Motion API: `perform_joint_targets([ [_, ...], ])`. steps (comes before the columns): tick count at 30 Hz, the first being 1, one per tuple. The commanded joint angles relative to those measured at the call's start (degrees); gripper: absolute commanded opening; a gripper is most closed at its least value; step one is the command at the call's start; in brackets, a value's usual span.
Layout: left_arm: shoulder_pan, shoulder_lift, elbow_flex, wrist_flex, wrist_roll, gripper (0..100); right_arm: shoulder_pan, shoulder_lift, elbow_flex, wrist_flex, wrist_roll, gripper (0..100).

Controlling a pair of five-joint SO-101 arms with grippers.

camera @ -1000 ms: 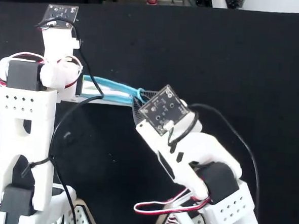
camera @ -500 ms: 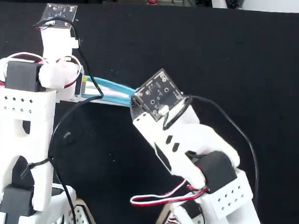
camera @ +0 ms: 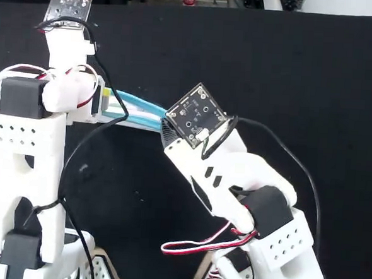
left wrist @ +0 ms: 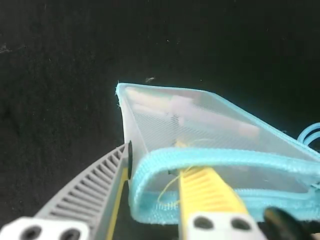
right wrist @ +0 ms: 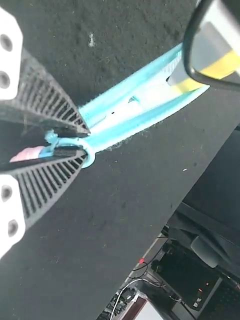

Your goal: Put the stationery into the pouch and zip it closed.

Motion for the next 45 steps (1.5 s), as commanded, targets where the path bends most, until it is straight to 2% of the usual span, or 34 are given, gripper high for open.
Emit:
perform_joint_targets([
  [1,-0.5,-0.9,-3.1,0.3,-0.2,15,-1.0,1.3,-1.7,0.3,0.0,1.1],
  [45,-0.5,-5.5,-5.4,-0.1,-0.3,15,-0.7,1.3,0.2,0.4,0.0,1.1],
])
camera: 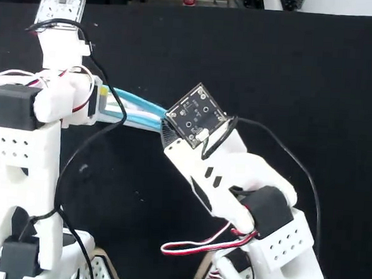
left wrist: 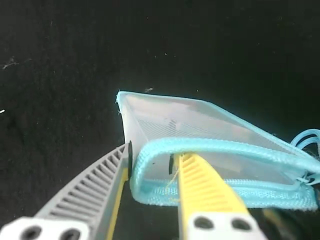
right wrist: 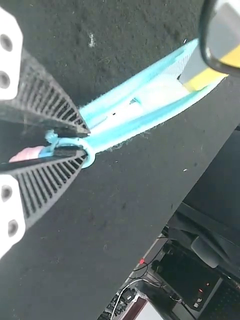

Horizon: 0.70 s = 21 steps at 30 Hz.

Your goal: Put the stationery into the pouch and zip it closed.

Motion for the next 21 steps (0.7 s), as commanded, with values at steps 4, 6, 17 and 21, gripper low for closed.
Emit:
perform_joint_targets([
  [4,-0.6,-4.7,-4.4,-0.3,-0.3,15,-0.7,1.3,0.0,0.4,-0.4,1.1],
  [6,-0.6,-6.9,-4.2,0.1,-0.3,15,-0.7,1.3,-0.3,0.4,-0.4,1.1],
  [17,-4.3,-25.8,2.9,0.8,-6.0,15,-0.6,12.2,-10.2,3.5,-2.6,1.1],
  [21,0.9,-28.2,13.7,0.8,-10.0,15,-0.4,18.5,-12.4,3.9,-2.5,1.1],
])
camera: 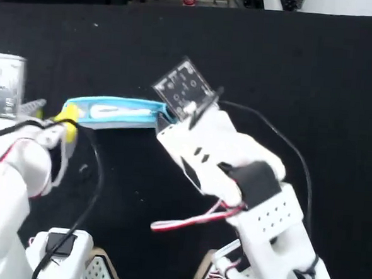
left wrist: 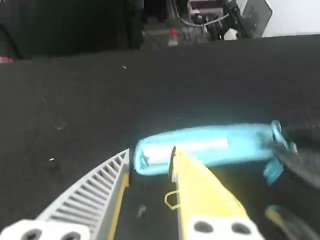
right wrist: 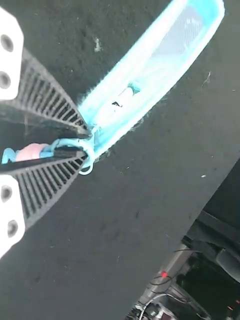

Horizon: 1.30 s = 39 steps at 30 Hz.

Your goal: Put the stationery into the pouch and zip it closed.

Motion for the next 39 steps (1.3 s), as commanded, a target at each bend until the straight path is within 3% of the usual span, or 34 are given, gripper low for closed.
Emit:
perform_joint_targets([
  [1,3.6,-1.5,9.2,0.2,-3.7,15,0.2,5.8,-2.8,0.3,-0.4,1.1],
  [6,3.2,-5.4,13.1,0.0,-7.0,15,3.6,6.5,-5.8,2.3,-0.7,1.1],
  [13,-6.8,-11.0,13.1,-4.4,-8.0,15,4.3,6.1,-8.6,6.2,-0.4,1.1],
  [23,-6.5,-11.5,13.8,0.2,-8.2,15,4.1,6.6,-12.5,5.8,-0.4,1.1],
  [25,-3.0,-10.4,16.0,-0.4,-8.3,15,4.0,6.6,-13.2,6.0,-0.4,1.1],
  [28,3.2,-7.4,23.5,-5.2,-8.1,15,4.0,6.6,-14.5,6.2,-0.4,1.1],
  [30,3.8,-5.5,27.2,-8.4,-7.9,15,4.0,6.6,-14.6,5.9,-0.4,1.1],
  [36,-3.8,-3.6,35.8,-27.7,-7.3,15,4.0,6.2,-14.7,6.9,-0.3,1.1],
  [39,-6.3,-3.6,36.7,-32.4,-4.2,15,4.0,6.5,-15.2,7.4,-0.3,1.1],
])
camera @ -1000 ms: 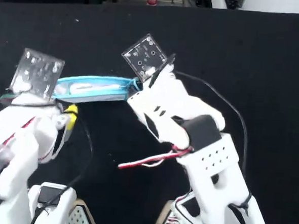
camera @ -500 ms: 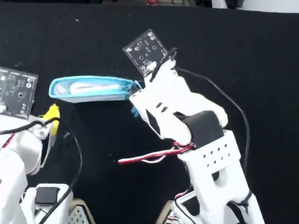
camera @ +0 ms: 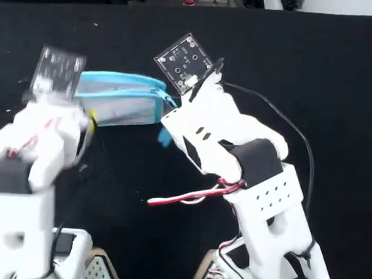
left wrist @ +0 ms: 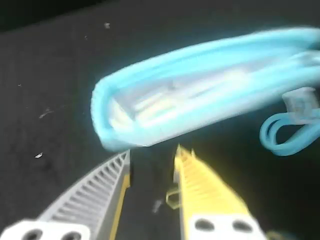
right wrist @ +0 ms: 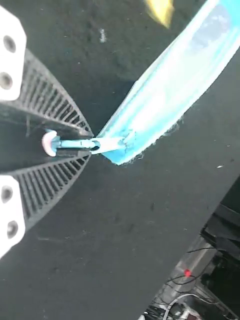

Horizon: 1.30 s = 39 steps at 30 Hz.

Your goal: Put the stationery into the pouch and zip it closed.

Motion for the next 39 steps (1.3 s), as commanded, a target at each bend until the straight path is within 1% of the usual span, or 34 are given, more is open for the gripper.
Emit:
perform_joint_targets([
  [1,-2.9,-0.2,-0.4,-6.0,3.1,15,0.6,0.0,-3.6,0.2,-0.1,1.1],
  [6,-2.9,-0.2,-0.4,-9.7,7.4,15,-1.8,0.0,-3.4,-0.1,-0.1,1.1],
  [10,-3.2,-0.2,0.1,-12.8,9.9,15,-5.9,-0.4,-3.6,0.2,-0.1,1.1],
  [16,-3.2,-0.2,0.1,-13.7,13.7,15,-9.9,-0.4,-4.2,0.2,-0.1,1.1],
  [23,-2.7,-0.2,1.4,-14.0,14.2,15,-9.9,-0.3,-4.3,-0.1,-0.1,1.1],
  [28,-2.7,-0.2,1.4,-15.5,19.3,15,-10.0,-0.4,-4.3,0.3,-0.1,1.1],
  [39,-2.7,0.0,0.9,-15.7,23.9,15,-10.2,-0.4,-4.3,-0.1,-0.5,1.1],
])
